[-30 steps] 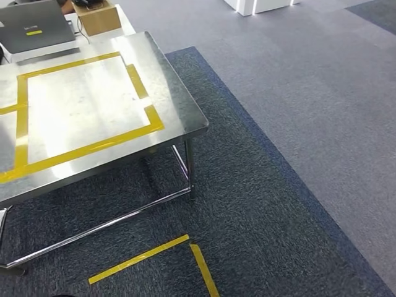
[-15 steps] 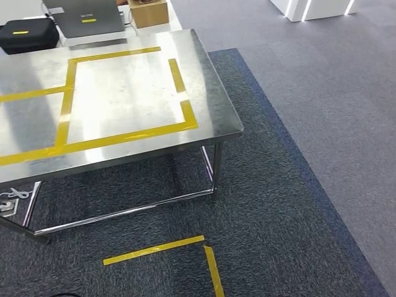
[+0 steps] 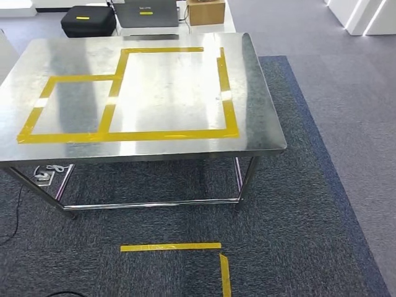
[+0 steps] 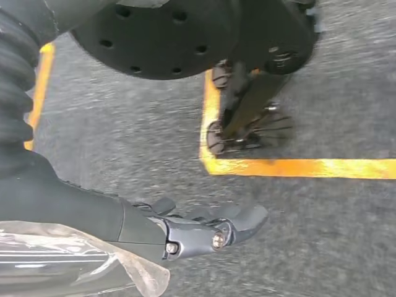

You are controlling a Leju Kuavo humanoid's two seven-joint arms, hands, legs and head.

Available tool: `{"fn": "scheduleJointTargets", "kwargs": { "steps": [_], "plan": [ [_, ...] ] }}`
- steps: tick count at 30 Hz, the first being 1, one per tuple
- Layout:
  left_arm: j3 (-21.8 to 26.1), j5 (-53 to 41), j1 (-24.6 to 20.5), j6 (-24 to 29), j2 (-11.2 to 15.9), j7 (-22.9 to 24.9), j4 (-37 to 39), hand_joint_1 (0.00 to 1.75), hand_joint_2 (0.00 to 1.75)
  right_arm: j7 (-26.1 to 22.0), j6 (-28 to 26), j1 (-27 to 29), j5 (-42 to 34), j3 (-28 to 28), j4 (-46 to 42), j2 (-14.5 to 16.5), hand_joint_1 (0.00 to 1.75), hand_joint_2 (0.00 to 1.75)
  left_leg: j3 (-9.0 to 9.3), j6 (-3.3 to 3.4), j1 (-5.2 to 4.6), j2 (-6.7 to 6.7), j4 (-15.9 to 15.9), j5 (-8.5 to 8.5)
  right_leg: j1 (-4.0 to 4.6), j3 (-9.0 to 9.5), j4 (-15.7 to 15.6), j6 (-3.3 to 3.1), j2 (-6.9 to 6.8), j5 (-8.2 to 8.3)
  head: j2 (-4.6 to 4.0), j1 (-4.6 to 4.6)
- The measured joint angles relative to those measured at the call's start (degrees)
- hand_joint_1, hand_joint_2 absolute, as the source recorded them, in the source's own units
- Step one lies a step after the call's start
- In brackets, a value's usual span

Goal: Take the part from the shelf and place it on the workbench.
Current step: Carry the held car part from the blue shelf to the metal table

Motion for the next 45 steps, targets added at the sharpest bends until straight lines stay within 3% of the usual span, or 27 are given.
{"fn": "scheduleJointTargets", "kwargs": {
  "steps": [1,2,3,4,6,8,9,11,13,15,17,19,21,23,24,25,27,29,31,34,39,45],
  "plan": [
    [0.0,0.0,0.0,0.0,0.0,0.0,0.0,1.75,1.75,0.0,0.0,0.0,-0.1,0.1,0.0,0.0,0.00,1.75,-0.21,-0.33,0.12,-0.70,0.0,0.11,0.00,0.25,-0.2,-0.34,-0.64,-0.01,0.00,-0.02],
    [0.0,0.0,0.0,0.0,0.0,0.1,0.0,1.75,1.75,0.0,0.0,0.0,-0.1,0.3,0.0,0.1,0.00,1.75,-0.31,-0.64,0.15,-0.54,0.1,0.02,-0.04,0.38,-0.4,-0.69,-1.37,0.04,0.00,-0.02],
    [0.0,0.0,0.0,0.0,0.0,0.1,0.0,1.75,1.75,0.0,0.0,0.0,-0.2,0.4,0.0,0.1,0.00,1.75,-0.62,-0.94,0.09,0.44,0.7,-0.42,-0.13,0.58,-0.5,-1.08,-2.11,0.05,0.00,-0.16],
    [0.0,0.0,-0.1,0.0,0.1,0.1,0.0,1.75,1.75,-0.1,0.0,-0.1,-0.2,0.5,0.0,0.2,0.00,1.75,-1.44,-1.24,0.01,1.99,2.5,-1.47,-0.21,0.80,-0.7,-1.47,-2.95,0.03,-0.01,-0.30],
    [-0.1,0.1,-0.3,0.0,0.1,0.1,0.0,1.75,1.75,-0.1,0.0,0.1,-0.3,0.7,0.0,0.2,0.00,1.75,-4.73,-1.73,0.08,5.17,9.3,-4.75,-0.09,1.14,-0.8,-2.05,-4.75,-0.26,-0.01,-0.60],
    [-0.1,0.1,-0.3,0.0,0.2,0.1,0.0,1.75,1.75,-0.1,0.0,0.2,-0.3,0.7,0.0,0.2,0.00,1.75,-7.88,-2.01,0.29,6.05,15.4,-6.67,0.06,1.42,-0.8,-2.26,-6.63,-0.60,-0.01,-0.61],
    [-0.1,0.1,-0.3,0.0,0.2,0.1,0.0,1.75,1.75,-0.1,0.0,0.2,-0.4,0.8,0.0,0.2,0.00,1.75,-8.18,-2.05,0.33,6.19,15.8,-6.05,0.09,1.60,-0.8,-2.24,-7.48,-0.78,-0.01,-0.60],
    [-0.1,0.1,-0.3,0.0,0.2,0.1,0.0,1.75,1.75,-0.1,0.0,0.1,-0.4,0.8,0.0,0.2,0.00,1.75,-5.54,-1.77,0.28,7.05,10.3,-2.15,0.12,2.20,-0.8,-1.98,-8.92,-1.22,-0.01,-0.61],
    [-0.1,0.1,-0.3,0.0,0.2,0.1,-0.1,1.75,1.75,-0.1,0.0,0.0,-0.4,0.8,0.0,0.2,0.00,1.75,-1.98,-1.15,-0.24,9.47,3.3,0.39,0.35,2.60,-0.8,-1.39,-10.19,-1.85,0.00,-0.63],
    [-0.1,0.1,-0.3,0.0,0.2,0.1,-0.1,1.75,1.75,-0.1,0.0,-0.1,-0.4,0.8,0.0,0.2,0.00,1.75,-0.81,-0.51,-0.73,10.55,0.8,0.27,0.60,2.81,-0.9,-0.75,-11.43,-2.36,0.00,-0.65],
    [-0.1,0.1,-0.2,0.0,0.2,0.1,-0.1,1.75,1.75,-0.1,0.0,-0.3,-0.4,0.8,0.0,0.2,0.00,1.75,-0.85,0.12,-0.63,9.37,0.4,0.36,0.57,3.40,-1.2,-0.19,-12.24,-2.66,0.01,-0.66],
    [-0.1,0.2,-0.1,0.0,0.2,0.1,-0.1,1.75,1.75,-0.2,0.0,-0.6,-0.4,0.8,0.0,0.2,0.00,1.75,-0.71,0.72,-0.29,8.35,-0.1,0.66,0.45,2.97,0.6,0.37,-9.85,-4.15,0.01,-0.37],
    [-0.1,0.2,-0.2,0.1,0.2,0.1,-0.1,1.75,1.75,-0.3,0.1,-0.6,-0.5,0.8,0.0,0.2,0.00,1.75,-0.64,1.13,-0.08,7.48,-0.3,0.79,0.39,-0.22,6.9,0.60,-6.41,-7.53,0.01,0.05],
    [-0.1,0.3,-0.3,0.1,0.2,0.1,-0.1,1.75,1.75,-0.3,0.3,-0.3,-0.7,0.8,0.0,0.3,0.00,1.75,-0.61,1.38,-0.11,6.59,-0.3,0.67,0.40,-4.44,14.0,0.63,-5.46,-9.74,0.02,0.15],
    [-0.1,0.3,-0.3,0.2,0.2,0.1,-0.1,1.75,1.75,-0.4,0.4,-0.1,-0.9,0.8,0.0,0.3,0.00,1.75,-0.49,1.44,-0.12,6.18,-0.3,0.57,0.40,-5.65,15.2,0.64,-5.39,-9.22,0.02,0.16],
    [-0.1,0.4,-0.3,0.2,0.2,0.1,-0.1,1.75,1.75,-0.4,0.5,0.0,-1.0,0.8,0.0,0.3,0.00,1.75,-0.30,1.44,-0.11,5.81,-0.3,0.43,0.40,-5.85,14.2,0.63,-5.39,-7.52,0.02,0.16],
    [-0.1,0.5,-0.3,0.2,0.2,0.1,-0.1,1.75,1.75,-0.5,0.7,-0.1,-1.2,0.8,0.0,0.2,0.00,1.75,0.23,1.17,-0.09,5.29,-0.2,0.04,0.37,-3.78,7.2,0.44,-5.26,-2.53,0.02,0.19],
    [-0.1,0.5,-0.4,0.3,0.2,0.1,-0.1,1.75,1.75,-0.6,0.9,-0.1,-1.5,0.8,0.0,0.2,0.00,1.75,0.49,0.62,-0.29,4.96,0.0,-0.45,0.37,-1.38,1.3,0.02,-4.94,0.25,0.02,0.16],
    [-0.1,0.6,-0.4,0.3,0.2,0.0,-0.1,1.75,1.75,-0.6,1.2,-0.1,-1.8,0.8,0.0,0.3,0.00,1.75,0.44,0.66,-0.49,4.80,0.3,-0.71,0.37,-0.71,0.0,-0.21,-4.77,0.59,0.02,0.11],
    [-0.1,0.7,-0.5,0.3,0.2,0.0,-0.1,1.75,1.75,-0.7,1.5,0.0,-2.2,1.0,0.0,0.3,0.00,1.75,0.54,1.26,-0.48,4.82,0.0,-0.64,0.45,-0.74,-0.1,-0.31,-4.73,0.67,0.02,0.09],
    [-0.1,0.8,-0.5,0.3,0.2,-0.1,-0.1,1.75,1.75,-0.7,1.7,-0.1,-2.3,1.2,0.0,0.3,0.00,1.75,0.83,0.89,-0.43,4.83,-0.5,-0.55,0.58,-0.63,-0.1,-0.80,-4.75,0.40,0.02,0.10],
    [-0.1,0.7,-0.5,0.3,0.2,-0.1,-0.1,1.75,1.75,-0.7,1.7,-0.1,-2.4,1.4,0.0,0.3,0.00,1.75,0.78,1.11,-0.62,4.83,-0.2,-0.76,0.33,-0.47,-0.3,-0.54,-4.81,0.55,0.02,0.10]
  ]
}}
